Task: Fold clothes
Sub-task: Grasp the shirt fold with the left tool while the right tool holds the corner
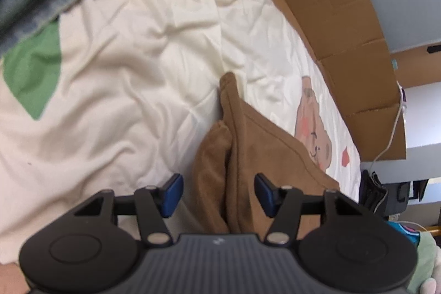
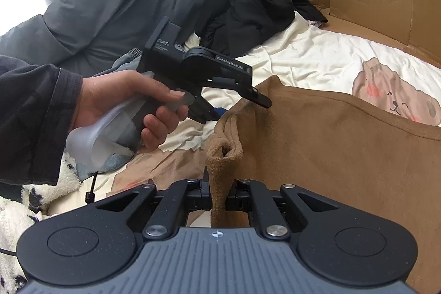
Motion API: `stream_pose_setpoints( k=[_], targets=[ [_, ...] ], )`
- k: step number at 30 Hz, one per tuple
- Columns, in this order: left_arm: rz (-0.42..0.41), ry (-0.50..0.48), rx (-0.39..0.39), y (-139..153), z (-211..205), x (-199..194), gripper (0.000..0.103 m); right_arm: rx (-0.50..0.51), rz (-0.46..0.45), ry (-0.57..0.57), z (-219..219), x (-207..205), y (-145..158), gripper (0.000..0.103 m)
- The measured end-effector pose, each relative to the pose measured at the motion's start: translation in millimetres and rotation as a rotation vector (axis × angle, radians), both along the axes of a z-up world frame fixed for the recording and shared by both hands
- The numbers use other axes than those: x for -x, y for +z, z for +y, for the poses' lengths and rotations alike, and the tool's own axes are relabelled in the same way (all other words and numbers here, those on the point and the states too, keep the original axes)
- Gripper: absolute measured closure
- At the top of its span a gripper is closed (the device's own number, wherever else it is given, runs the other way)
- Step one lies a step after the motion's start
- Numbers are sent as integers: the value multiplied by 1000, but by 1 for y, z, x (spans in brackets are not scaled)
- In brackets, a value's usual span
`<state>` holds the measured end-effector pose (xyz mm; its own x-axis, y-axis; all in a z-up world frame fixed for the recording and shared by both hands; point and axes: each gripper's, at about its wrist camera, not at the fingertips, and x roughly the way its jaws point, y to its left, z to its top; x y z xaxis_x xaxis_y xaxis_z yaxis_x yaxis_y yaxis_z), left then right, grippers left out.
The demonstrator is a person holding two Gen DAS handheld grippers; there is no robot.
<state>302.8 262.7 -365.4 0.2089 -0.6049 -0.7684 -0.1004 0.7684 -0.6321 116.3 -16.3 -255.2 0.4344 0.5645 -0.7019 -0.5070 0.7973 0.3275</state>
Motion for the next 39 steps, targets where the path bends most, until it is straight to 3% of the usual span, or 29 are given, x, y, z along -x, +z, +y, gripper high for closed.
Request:
stream_pose_setpoints(
  k=[1, 4, 6, 15, 22, 30, 39],
  targets=[
    [13, -8, -6, -3, -2, -1, 48, 1, 0, 0, 0, -1, 0, 99],
    [28, -56, -34, -6, -6, -4, 88, 4, 8, -3, -2, -1, 2, 99],
    [21, -71, -31, -3, -7, -6, 91, 6, 14, -5, -5, -2, 4, 99],
    [-13, -84, -62, 34, -23, -5, 93, -22, 15, -54, -25, 3, 21, 99],
    [-73, -103, -76, 79, -51, 3, 94, -43, 3, -87, -39, 24, 43, 99],
    [-132, -128, -50, 123, -94, 17, 94, -98, -12, -216, -83, 46, 72, 100],
    [-178, -164, -72, 155, -144, 28, 94, -133, -25, -333, -125, 61, 91, 100]
  ],
)
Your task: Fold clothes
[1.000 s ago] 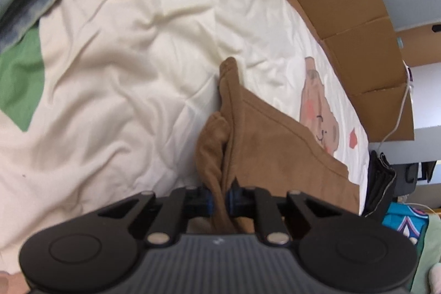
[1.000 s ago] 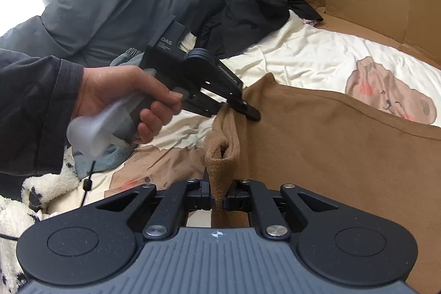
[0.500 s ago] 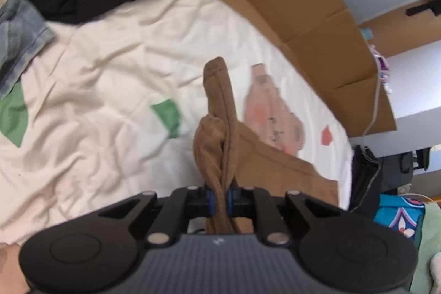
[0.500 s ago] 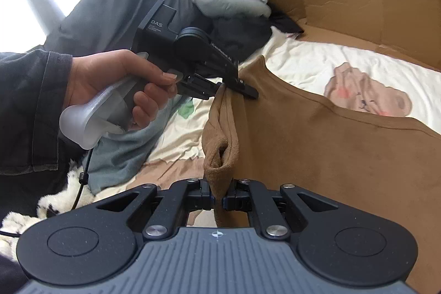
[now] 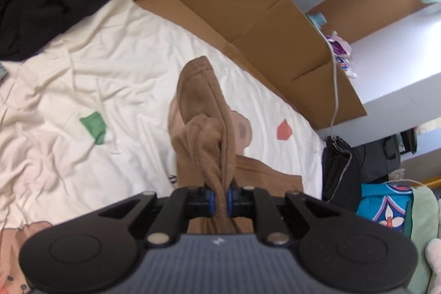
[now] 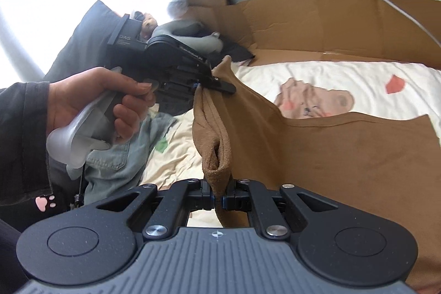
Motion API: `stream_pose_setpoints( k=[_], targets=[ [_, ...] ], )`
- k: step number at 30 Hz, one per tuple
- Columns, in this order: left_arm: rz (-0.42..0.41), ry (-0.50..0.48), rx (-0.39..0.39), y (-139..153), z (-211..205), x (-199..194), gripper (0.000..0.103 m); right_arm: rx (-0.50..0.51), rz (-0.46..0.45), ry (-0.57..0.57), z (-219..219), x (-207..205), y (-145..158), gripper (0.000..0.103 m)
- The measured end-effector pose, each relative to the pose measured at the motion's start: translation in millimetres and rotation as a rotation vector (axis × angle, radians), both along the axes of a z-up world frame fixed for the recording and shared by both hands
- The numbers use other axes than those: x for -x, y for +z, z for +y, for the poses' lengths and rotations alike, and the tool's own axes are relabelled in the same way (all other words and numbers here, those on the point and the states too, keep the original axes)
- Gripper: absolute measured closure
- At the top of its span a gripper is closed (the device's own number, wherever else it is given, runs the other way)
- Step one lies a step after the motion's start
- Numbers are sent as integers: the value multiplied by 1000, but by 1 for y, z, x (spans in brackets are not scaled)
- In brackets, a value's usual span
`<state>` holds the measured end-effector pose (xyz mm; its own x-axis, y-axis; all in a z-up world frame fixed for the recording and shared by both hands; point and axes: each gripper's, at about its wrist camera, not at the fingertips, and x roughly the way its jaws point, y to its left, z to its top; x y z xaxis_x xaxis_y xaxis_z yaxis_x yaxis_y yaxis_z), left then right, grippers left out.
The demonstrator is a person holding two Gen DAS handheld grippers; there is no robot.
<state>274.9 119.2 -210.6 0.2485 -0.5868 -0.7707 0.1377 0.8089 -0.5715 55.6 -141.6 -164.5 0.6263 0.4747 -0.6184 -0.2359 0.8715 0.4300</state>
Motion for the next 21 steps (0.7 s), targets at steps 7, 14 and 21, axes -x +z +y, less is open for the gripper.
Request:
stream_pose_setpoints(
  k=[7, 14, 21],
  targets=[
    [0, -46, -15, 12, -35, 1, 94, -10, 1, -67, -23, 9, 6, 100],
    [-5, -142, -129, 31, -85, -4, 94, -19, 12, -140, -39, 19, 11, 101],
    [52, -173, -237, 42, -135, -9, 94, -36, 30, -263, -67, 30, 15, 101]
  ],
)
